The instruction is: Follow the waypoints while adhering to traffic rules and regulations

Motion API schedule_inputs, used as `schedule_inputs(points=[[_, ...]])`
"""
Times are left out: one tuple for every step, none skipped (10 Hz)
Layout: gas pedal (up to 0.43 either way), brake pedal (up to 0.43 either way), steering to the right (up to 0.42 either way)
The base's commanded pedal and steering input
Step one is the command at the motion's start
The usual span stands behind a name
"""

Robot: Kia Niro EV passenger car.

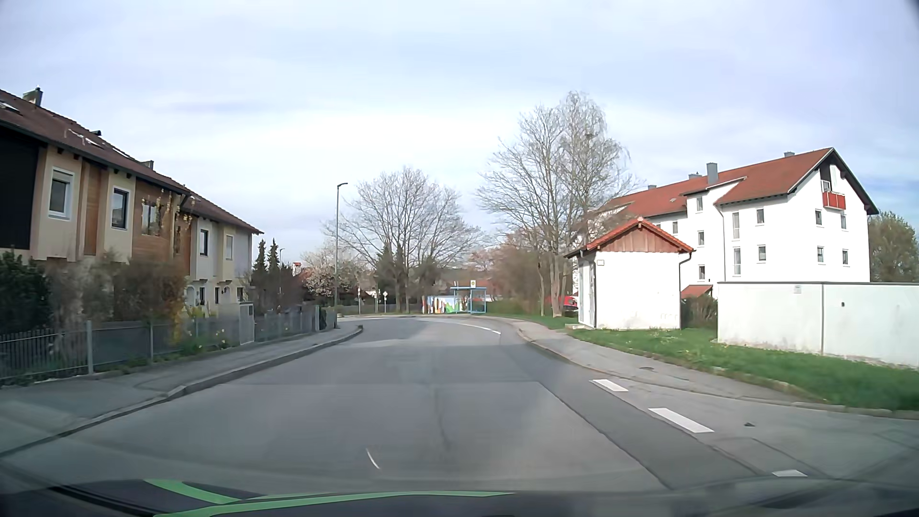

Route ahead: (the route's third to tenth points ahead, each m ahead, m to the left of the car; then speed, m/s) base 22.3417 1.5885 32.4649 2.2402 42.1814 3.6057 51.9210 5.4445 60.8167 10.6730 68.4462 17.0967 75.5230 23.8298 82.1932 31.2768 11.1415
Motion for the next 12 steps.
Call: schedule_inputs(points=[[0.039,0.000,-0.001],[0.028,0.000,0.000],[0.039,0.000,-0.001],[0.039,0.000,-0.001],[0.039,0.000,-0.001],[0.039,0.000,0.000],[0.039,0.000,-0.001],[0.039,0.000,-0.001],[0.039,0.000,-0.001],[0.039,0.000,-0.003],[0.039,0.000,-0.005],[0.039,0.000,-0.005]])
